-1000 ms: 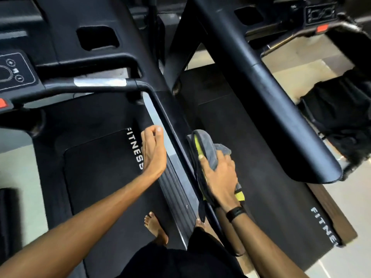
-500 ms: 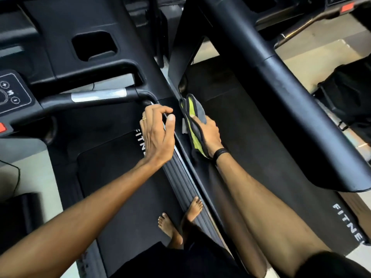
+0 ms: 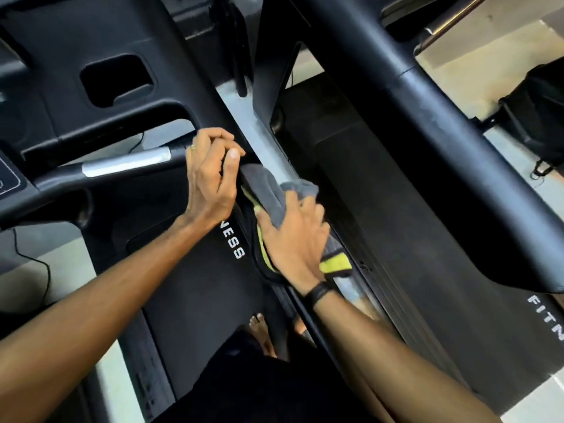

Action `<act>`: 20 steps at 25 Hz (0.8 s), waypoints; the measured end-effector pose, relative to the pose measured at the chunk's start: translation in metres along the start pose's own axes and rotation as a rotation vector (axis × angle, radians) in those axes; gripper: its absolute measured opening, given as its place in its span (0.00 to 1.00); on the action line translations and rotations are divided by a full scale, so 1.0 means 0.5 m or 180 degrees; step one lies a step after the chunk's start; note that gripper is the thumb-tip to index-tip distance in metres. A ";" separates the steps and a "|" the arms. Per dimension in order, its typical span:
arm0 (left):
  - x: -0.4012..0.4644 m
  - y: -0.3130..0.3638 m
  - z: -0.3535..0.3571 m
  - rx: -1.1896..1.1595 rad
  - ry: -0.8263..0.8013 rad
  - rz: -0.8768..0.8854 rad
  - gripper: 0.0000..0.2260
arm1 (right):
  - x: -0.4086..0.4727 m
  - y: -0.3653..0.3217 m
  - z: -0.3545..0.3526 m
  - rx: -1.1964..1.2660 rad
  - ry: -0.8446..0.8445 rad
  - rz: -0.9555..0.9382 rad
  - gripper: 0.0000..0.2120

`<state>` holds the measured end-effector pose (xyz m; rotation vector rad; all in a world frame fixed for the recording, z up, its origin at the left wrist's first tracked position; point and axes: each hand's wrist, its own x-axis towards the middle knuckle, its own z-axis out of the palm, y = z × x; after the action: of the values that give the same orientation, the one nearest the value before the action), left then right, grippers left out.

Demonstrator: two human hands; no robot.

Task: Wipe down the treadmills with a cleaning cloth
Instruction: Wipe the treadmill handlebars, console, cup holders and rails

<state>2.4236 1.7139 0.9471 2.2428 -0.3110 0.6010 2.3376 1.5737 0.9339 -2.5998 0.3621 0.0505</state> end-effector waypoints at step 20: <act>0.137 -0.104 -0.044 -0.0069 -0.0937 0.0271 0.14 | 0.107 -0.108 0.036 -0.0421 0.0161 0.0148 0.30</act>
<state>2.4963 1.7630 0.9625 2.3056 -0.5600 0.3068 2.4039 1.6146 0.9390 -2.7271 0.4512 0.0257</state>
